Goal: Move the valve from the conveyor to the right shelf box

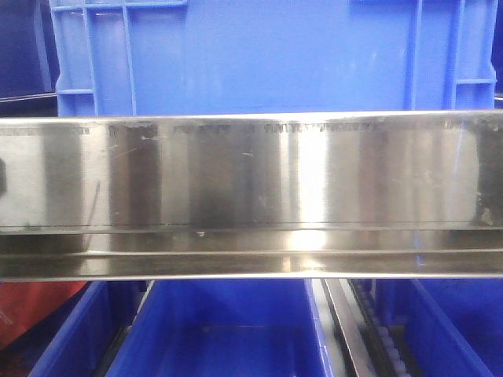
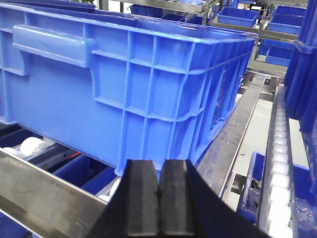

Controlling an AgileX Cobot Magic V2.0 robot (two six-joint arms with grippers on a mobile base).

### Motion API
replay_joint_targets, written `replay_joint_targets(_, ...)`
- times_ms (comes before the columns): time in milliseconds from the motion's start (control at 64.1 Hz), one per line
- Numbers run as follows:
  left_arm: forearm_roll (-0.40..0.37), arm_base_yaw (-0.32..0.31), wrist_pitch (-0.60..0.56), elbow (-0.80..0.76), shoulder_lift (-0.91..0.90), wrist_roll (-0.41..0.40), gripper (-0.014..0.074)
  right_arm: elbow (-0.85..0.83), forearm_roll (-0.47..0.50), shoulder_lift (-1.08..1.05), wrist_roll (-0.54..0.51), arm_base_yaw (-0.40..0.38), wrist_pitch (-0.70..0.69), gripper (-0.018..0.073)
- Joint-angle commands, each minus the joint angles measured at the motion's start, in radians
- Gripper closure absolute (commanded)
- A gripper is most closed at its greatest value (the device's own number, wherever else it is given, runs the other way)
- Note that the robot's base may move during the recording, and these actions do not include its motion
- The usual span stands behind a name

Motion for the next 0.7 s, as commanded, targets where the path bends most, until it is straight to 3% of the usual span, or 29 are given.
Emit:
replay_joint_targets(0, -0.004, 0.005, -0.021, -0.001, -0.005, -0.009, 0.0708, 0.003, -0.006, -0.004, -0.005, -0.003, -0.026, 0.0721)
replay_joint_targets(203, -0.004, 0.005, -0.021, -0.001, -0.005, -0.009, 0.0708, 0.003, -0.007, -0.004, -0.005, -0.025, -0.026, 0.0721)
replay_joint_targets(343, -0.004, 0.005, -0.021, -0.001, -0.005, -0.009, 0.0708, 0.008, -0.009, -0.004, -0.005, -0.174, -0.04, 0.0721)
replay_joint_targets(499, -0.004, 0.005, -0.021, -0.001, -0.005, -0.009, 0.0708, 0.082, 0.005, -0.044, -0.005, -0.342, -0.147, 0.0721)
replay_joint_targets(686, -0.004, 0.005, -0.021, -0.001, -0.005, -0.009, 0.0708, 0.223, 0.034, -0.139, -0.005, -0.436, -0.247, 0.0721)
